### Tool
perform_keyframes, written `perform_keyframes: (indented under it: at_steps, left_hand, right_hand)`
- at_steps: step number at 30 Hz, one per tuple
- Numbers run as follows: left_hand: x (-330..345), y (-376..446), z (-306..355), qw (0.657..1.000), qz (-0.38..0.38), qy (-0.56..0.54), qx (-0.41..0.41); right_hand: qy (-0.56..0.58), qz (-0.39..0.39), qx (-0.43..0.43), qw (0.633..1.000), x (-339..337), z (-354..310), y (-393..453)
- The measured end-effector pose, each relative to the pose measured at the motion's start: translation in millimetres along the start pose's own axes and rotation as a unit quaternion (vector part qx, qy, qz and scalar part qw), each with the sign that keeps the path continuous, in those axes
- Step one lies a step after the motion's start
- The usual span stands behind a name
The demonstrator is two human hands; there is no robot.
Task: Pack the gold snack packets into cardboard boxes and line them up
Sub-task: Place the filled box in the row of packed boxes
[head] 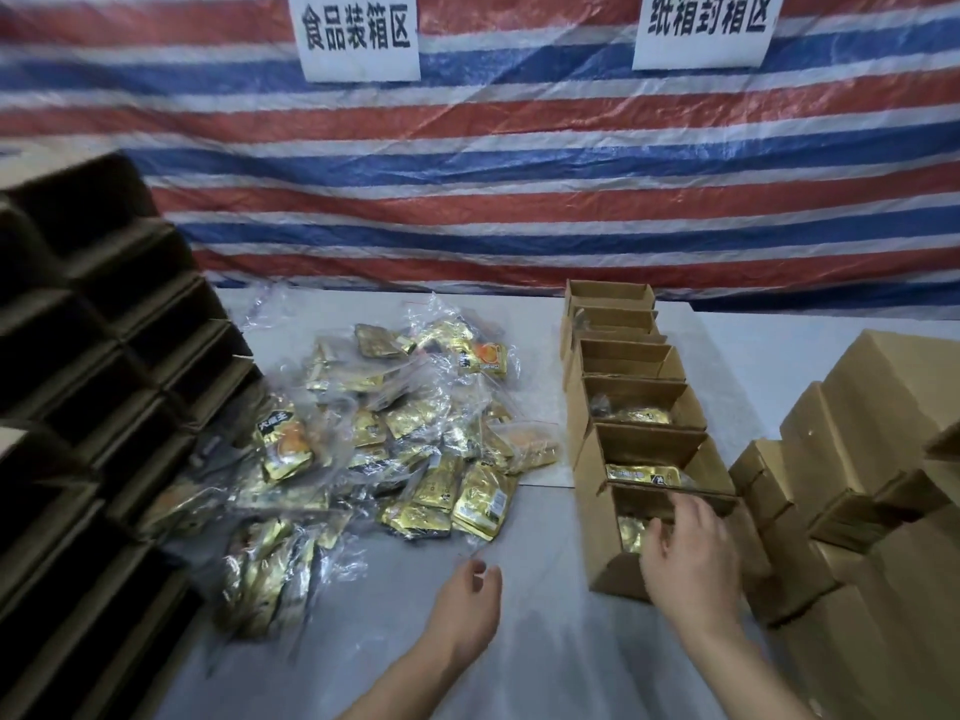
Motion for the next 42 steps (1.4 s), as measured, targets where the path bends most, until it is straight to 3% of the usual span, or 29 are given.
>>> perform_keyframes:
  at_steps: [3,5,7,11,15,22,28,30,33,35,38,42]
  left_hand:
    - [-38.0,-36.1,-32.0,0.999,0.027,-0.031,-0.005]
    - [-66.9,-56.4,-36.5,0.997,0.047,-0.055,0.012]
    - [-98.5,-76.0,-30.0,0.994,0.067,-0.081,0.035]
    - [-155.5,-118.3,-3.6,0.982,0.116,-0.1,0.111]
    - [-192.8,-155.6,8.4,0.963,0.156,-0.124,0.183]
    - [-237.5,-196.3,21.8,0.938,0.178,-0.167,0.247]
    - [-318.6,-190.6,48.9,0.926,0.244,-0.036,0.285]
    - [-369.3,-182.0,44.0,0.904,0.314,0.044,0.288]
    - [-458.1,-159.8,16.4,0.864,0.417,0.156,0.236]
    - [-511.0,-138.0,-7.9,0.856,0.443,0.228,0.136]
    - [-560.4,-107.6,-43.0,0.83,0.447,0.333,0.013]
    - [-584.7,-74.5,-71.6,0.821,0.421,0.385,-0.022]
  right_hand:
    - [0.058,-0.079,0.011,0.995,5.0,-49.5,-33.4]
    - [0.096,-0.154,0.066,0.981,5.8,-81.0,-49.1]
    - [0.14,-0.212,0.103,0.962,5.9,-108.0,-59.2]
    - [0.219,-0.301,0.092,0.924,-0.2,-166.1,-72.5]
    - [0.263,-0.281,0.063,0.921,-9.0,-218.6,-76.5]
    - [0.378,-0.293,0.06,0.876,-26.6,-292.1,-85.5]
    - [0.374,-0.291,0.002,0.88,-32.9,-355.4,-81.3]
    - [0.375,-0.294,-0.011,0.879,-31.4,-383.1,-78.4]
    - [0.372,-0.299,-0.042,0.878,-26.4,-422.5,-79.5]
    - [0.374,-0.299,-0.051,0.876,-21.6,-447.3,-80.5]
    - [0.368,-0.309,-0.063,0.875,-10.1,-487.3,-76.6]
    - [0.355,-0.308,-0.069,0.88,2.2,-541.8,-66.3]
Point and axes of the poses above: each hand's wrist, its own y-axis towards the middle knuckle, its own x-axis out of the palm, z = x × y, the point moved 2 cm from there along y, towards the middle knuckle, and after that the axes turned 7 degrees about y, right-handed, at the moved point
